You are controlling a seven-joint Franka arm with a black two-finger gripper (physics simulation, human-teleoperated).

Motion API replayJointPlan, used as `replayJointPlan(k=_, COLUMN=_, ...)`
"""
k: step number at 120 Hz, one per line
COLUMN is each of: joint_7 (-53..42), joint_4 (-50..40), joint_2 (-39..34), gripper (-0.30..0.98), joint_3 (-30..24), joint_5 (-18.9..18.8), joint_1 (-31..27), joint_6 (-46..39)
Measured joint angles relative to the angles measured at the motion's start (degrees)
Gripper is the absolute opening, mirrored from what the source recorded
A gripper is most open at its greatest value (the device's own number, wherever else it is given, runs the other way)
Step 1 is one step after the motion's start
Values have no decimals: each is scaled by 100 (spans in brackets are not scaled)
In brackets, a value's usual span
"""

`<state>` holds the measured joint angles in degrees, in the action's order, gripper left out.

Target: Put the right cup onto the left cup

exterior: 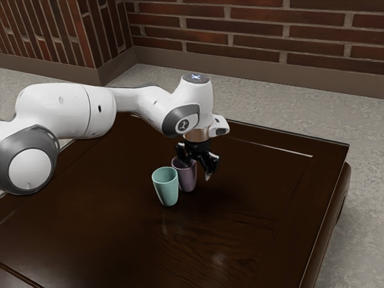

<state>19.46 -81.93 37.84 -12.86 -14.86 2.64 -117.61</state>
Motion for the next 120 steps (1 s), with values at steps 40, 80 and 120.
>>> replayJointPlan(k=40, joint_7=25, joint_4=-1, joint_2=1, gripper=-2, joint_3=103, joint_5=-13, joint_1=-1, joint_6=-67)
replayJointPlan(k=80, joint_7=-30, joint_4=125, joint_2=-162, gripper=-8, joint_3=106, joint_5=-213, joint_1=8, joint_6=36)
replayJointPlan(k=120, joint_7=-63, joint_4=279, joint_2=-728, gripper=-9, joint_3=-41, joint_5=-313, joint_1=8, joint_6=518)
